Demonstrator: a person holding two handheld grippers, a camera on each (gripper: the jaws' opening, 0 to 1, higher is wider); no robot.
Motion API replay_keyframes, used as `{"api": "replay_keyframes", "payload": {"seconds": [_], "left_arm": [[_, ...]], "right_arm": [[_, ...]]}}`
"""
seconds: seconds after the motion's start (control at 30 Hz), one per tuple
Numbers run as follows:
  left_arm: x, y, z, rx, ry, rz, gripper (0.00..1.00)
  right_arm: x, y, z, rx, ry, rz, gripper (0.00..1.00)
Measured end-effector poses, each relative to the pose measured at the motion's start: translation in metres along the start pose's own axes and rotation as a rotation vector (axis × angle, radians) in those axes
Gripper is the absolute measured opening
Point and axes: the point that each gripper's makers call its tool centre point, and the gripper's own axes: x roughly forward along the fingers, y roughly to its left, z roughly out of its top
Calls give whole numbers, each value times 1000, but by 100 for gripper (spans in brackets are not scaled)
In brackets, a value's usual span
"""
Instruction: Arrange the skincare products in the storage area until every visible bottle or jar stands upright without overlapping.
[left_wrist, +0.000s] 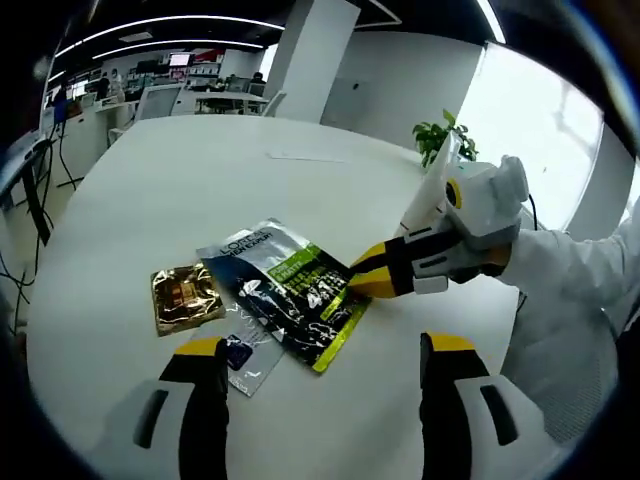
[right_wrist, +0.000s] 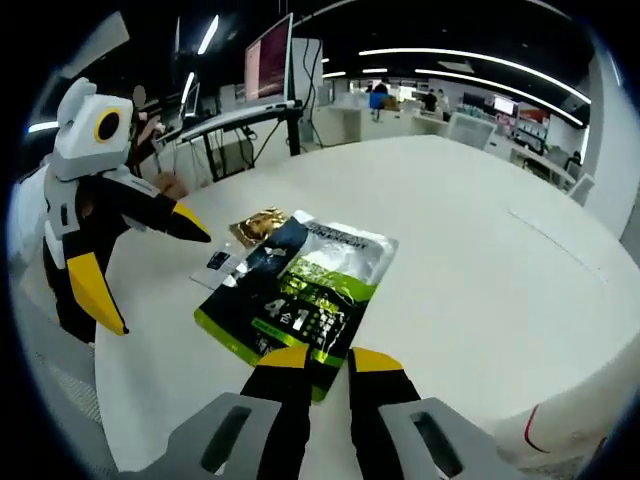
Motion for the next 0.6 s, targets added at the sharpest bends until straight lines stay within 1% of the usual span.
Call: {"api": "replay_keyframes", "payload": {"seconds": [0.13, 0.17, 0.2, 0.23, 0.27, 0.33, 0.37, 0.43, 0.53, 0.57, 0.6], "left_arm": [[8, 6, 8, -25, -14, -32, 59], [11, 9, 11, -50, -20, -34, 56], [13, 11, 12, -65, -25, -35, 55], [16, 18, 13, -75, -28, -37, 55], [19, 25, 13, -87, -26, -26, 53], [25, 44, 14, -83, -20, -7, 51], [21, 47, 14, -99, -12, 13, 51], [24, 54, 16, -99, -16, 26, 50], [33, 65, 17, -117, -16, 34, 44], [34, 61, 16, -118, -15, 35, 44], [35, 62, 15, -120, -12, 40, 44]], "right_arm": [[0, -3, 0, 6, 3, -5, 1], [0, -3, 0, 4, 4, -9, 0], [0, -5, -1, -7, 6, -18, 0], [0, -5, -1, -9, 5, -15, 0], [0, -5, -1, -6, 6, -12, 0], [-1, -4, -1, -24, 7, -11, 0], [-1, -4, -2, -27, 8, -11, 0], [-1, -4, -2, -34, 8, -14, 0], [-1, -5, -2, -40, 7, -16, 0], [-1, -5, -2, -40, 6, -15, 0], [-1, -5, -2, -45, 7, -15, 0]]}}
